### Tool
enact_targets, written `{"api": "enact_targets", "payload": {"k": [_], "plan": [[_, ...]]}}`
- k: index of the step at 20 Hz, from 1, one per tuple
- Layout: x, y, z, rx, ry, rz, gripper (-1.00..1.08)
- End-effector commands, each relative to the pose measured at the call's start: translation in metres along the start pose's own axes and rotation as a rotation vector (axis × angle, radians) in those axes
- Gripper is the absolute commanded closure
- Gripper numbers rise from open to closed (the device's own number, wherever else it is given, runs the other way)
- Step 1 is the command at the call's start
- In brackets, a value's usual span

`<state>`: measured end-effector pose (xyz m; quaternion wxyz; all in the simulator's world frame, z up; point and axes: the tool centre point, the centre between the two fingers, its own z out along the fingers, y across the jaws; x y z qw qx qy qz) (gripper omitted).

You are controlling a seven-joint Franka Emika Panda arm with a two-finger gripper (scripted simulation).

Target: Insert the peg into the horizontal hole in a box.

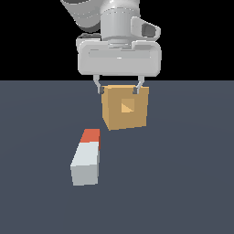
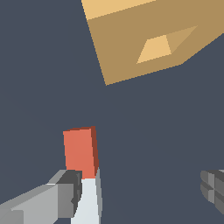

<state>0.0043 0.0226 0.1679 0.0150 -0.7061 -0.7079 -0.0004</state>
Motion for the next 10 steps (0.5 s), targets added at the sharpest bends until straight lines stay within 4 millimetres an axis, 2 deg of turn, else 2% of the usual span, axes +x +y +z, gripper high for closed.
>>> {"api": "enact_targets", "payload": {"k": [1, 6, 10], "plan": [[0.000, 0.000, 0.000, 0.000, 0.000, 0.000, -0.92], [-0.005, -0.003, 0.004, -0.001, -0.001, -0.004, -0.92], [-0.016, -0.011, 0.013, -0.003, -0.003, -0.014, -0.92]]}}
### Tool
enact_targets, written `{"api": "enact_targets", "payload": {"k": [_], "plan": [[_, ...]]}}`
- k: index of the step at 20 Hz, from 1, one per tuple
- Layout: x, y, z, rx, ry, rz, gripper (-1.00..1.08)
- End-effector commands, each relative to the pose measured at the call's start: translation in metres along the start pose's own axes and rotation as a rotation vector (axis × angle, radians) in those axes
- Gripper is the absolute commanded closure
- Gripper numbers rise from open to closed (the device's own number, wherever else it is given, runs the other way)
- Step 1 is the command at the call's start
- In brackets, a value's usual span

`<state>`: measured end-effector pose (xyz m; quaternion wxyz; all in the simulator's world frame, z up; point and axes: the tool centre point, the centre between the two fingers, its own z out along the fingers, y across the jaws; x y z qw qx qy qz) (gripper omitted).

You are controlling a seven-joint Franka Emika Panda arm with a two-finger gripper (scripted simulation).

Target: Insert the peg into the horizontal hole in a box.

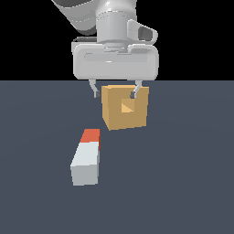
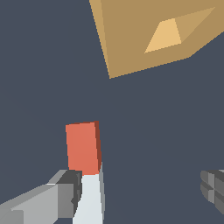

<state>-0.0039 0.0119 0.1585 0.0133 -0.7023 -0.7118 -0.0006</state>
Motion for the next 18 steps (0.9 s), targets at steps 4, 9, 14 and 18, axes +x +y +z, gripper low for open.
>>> {"api": "enact_targets", "payload": {"k": [4, 9, 14, 18], "plan": [[-0.024, -0.017, 0.020, -0.003, -0.005, -0.019, -0.92], [-0.055, -0.037, 0.046, -0.009, -0.012, -0.046, -0.92], [-0.083, -0.053, 0.068, -0.013, -0.017, -0.068, -0.92], [-0.097, -0.060, 0.079, -0.016, -0.020, -0.080, -0.92]]}}
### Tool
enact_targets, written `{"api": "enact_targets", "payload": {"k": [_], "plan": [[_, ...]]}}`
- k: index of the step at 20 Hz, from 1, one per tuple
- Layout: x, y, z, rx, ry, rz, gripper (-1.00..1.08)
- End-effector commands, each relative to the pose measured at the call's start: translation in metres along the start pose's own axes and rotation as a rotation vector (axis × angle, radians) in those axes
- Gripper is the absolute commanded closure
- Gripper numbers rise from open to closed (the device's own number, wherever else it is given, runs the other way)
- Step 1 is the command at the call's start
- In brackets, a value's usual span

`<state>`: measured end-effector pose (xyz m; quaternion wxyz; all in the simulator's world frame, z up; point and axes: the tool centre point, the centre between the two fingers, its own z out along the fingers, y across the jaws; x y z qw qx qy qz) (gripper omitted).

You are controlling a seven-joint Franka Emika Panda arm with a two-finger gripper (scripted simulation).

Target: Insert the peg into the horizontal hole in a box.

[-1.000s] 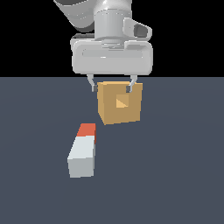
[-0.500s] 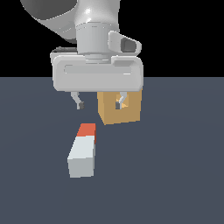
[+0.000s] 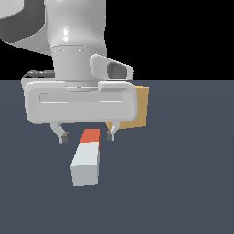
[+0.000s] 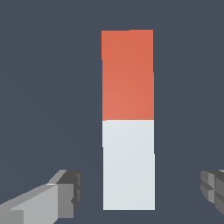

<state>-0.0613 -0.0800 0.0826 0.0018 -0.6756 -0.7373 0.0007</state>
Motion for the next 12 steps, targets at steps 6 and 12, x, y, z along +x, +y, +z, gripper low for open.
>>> {"api": "enact_targets", "payload": {"k": [6, 12], "plan": [[-0.011, -0.005, 0.009, -0.003, -0.002, -0.010, -0.92], [-0.011, -0.005, 0.017, -0.002, -0.002, -0.008, -0.92]]}}
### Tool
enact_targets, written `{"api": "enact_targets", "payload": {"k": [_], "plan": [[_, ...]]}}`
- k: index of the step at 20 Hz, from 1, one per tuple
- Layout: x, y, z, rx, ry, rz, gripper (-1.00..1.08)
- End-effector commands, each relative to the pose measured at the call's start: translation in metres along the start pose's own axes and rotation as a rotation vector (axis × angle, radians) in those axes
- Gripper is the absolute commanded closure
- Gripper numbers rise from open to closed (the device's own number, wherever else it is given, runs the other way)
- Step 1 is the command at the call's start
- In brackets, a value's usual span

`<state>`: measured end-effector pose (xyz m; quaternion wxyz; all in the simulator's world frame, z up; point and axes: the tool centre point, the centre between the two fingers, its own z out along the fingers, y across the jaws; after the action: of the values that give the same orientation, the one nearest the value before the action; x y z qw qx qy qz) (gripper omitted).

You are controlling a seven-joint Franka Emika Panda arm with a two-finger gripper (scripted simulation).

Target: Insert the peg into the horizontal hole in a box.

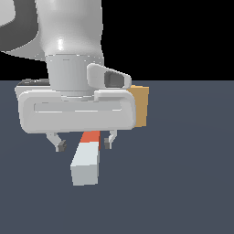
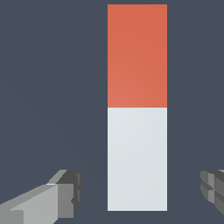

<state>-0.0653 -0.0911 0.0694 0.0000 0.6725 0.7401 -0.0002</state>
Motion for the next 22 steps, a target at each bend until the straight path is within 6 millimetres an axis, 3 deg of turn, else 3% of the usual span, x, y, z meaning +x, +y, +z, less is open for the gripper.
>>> {"api": "enact_targets", "payload": {"k": [1, 8, 13, 14, 22], "plan": [[0.000, -0.001, 0.007, 0.001, 0.000, 0.000, -0.92], [0.000, -0.001, 0.039, 0.000, 0.000, -0.001, -0.92], [0.000, 0.000, 0.046, 0.000, 0.000, -0.002, -0.92], [0.000, 0.000, 0.046, 0.000, 0.000, -0.002, 1.08], [0.000, 0.000, 0.046, 0.000, 0.000, -0.002, 1.08]]}}
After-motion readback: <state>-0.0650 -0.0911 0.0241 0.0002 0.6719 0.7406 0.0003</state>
